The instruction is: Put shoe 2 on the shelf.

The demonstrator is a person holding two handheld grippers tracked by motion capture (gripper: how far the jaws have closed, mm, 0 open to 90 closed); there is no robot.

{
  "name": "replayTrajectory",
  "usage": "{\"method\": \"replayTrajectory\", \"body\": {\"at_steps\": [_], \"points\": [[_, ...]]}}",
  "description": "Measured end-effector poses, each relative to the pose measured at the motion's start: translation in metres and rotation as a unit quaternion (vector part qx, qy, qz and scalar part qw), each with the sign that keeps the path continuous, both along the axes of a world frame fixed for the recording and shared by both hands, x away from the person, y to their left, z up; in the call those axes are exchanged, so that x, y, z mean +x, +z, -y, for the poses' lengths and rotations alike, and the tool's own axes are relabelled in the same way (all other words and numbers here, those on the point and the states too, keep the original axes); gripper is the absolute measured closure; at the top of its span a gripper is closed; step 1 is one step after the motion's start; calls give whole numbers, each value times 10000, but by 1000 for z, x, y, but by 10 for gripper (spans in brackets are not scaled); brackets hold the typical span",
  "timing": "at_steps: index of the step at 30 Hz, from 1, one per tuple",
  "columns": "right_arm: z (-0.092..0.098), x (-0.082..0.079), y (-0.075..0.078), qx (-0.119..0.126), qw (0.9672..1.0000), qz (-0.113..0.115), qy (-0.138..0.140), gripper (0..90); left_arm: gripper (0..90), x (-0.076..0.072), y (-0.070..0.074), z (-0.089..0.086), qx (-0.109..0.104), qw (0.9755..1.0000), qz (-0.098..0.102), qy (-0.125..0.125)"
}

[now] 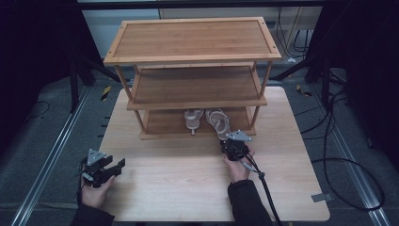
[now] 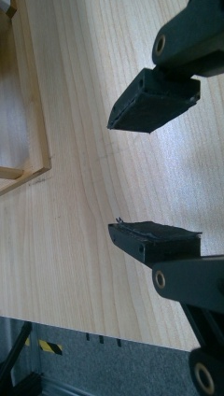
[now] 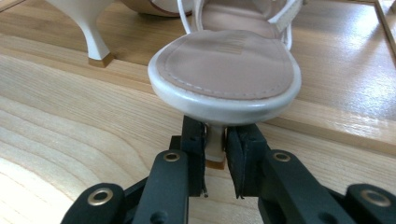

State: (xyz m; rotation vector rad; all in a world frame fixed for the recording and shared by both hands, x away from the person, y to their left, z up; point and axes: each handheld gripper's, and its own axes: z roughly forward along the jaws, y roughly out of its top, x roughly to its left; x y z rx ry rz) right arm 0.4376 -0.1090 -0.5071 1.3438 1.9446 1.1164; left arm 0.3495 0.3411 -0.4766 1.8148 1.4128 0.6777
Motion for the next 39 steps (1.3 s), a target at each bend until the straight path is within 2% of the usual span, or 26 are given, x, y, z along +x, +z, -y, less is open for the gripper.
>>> {"method": "replayTrajectory", "body": {"at_steps": [1, 7, 12, 16, 22, 28, 29, 35, 37, 38, 39], "points": [[-1, 1, 0, -73, 10000, 29, 22, 781, 421, 0, 0, 0, 0, 10000, 23, 3], [-9, 6, 6, -28, 10000, 48, 81, 778, 422, -1, 0, 0, -19, 10000, 31, 8], [-17, 18, 10, -26, 10000, 45, 53, 778, 423, -1, 0, -1, -16, 10000, 34, 7], [-22, 28, 9, 21, 10000, 94, 26, 775, 423, 0, 0, 0, 2, 10000, 26, 5], [-38, 38, 9, 132, 9997, 92, 177, 772, 423, 0, 0, 0, 1, 10000, 27, 8], [-50, 53, 5, 74, 9999, 52, 121, 768, 423, -1, 0, 0, 2, 10000, 28, -1], [-51, 54, 4, 148, 9998, -9, 115, 768, 423, 0, 0, 0, -5, 10000, 24, 2], [-57, 57, 2, 46, 9998, 17, 208, 762, 423, 0, 0, 0, 8, 10000, 18, -10], [-57, 57, 2, 1, 9996, 26, 267, 701, 423, 0, 0, 0, 15, 10000, 14, -13], [-58, 55, 3, 90, 9995, -80, 287, 639, 422, 0, 0, 0, 17, 10000, 12, -17], [-57, 54, 3, 16, 9995, -46, 313, 573, 422, 0, 0, 0, 10, 10000, 9, -15]]}}
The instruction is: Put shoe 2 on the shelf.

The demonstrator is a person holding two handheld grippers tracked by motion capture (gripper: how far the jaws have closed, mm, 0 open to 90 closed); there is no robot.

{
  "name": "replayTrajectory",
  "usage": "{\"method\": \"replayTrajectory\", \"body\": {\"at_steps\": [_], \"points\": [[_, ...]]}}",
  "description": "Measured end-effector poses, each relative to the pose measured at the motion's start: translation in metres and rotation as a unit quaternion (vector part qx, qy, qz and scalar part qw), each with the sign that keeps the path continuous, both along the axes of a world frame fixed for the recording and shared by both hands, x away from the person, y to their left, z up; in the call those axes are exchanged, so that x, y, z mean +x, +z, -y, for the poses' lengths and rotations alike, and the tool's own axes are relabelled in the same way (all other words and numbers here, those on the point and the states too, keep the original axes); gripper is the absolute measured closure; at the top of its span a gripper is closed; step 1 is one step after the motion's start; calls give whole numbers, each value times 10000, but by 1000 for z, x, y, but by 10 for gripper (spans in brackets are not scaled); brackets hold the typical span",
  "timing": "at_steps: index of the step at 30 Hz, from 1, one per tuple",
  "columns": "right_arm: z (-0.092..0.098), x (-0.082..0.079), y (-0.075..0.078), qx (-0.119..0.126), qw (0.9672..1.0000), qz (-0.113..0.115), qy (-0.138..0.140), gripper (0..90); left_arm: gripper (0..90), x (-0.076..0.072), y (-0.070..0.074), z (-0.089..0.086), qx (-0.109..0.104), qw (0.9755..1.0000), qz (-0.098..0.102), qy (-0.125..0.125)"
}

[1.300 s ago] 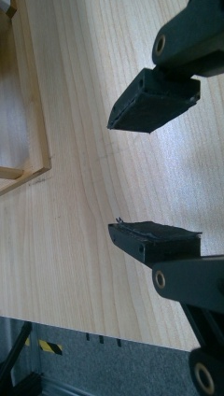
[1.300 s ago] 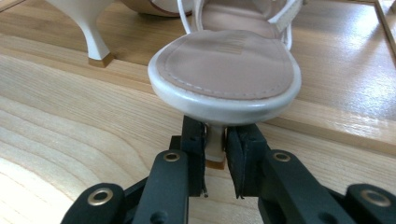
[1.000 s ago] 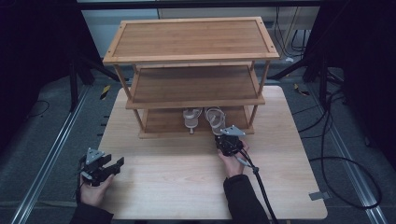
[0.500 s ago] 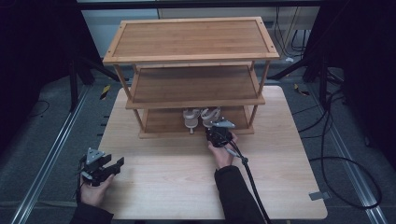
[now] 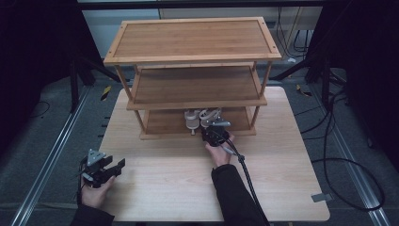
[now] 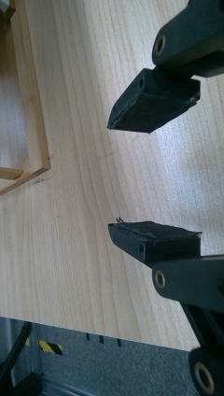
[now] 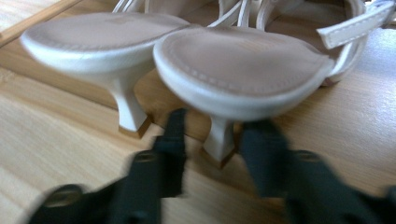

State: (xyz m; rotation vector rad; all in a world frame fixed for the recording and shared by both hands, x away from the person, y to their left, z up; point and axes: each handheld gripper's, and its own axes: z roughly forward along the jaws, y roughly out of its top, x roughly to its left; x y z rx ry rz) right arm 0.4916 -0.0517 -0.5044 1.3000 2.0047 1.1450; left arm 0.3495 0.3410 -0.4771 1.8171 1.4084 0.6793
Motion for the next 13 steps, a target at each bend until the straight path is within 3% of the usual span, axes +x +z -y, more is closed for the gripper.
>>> {"method": "replayTrajectory", "body": {"at_steps": [4, 7, 13], "points": [[9, -15, 3, -213, 9997, 73, -35, 359, 413, 0, 0, 0, 13, 10000, -8, -1], [20, -28, 8, -300, 9995, 61, -51, 302, 401, 1, -1, 1, 3, 10000, -51, -23], [55, -52, 23, 98, 9999, -42, 32, 263, 370, 2, -2, 3, 9, 9999, -117, -43]]}}
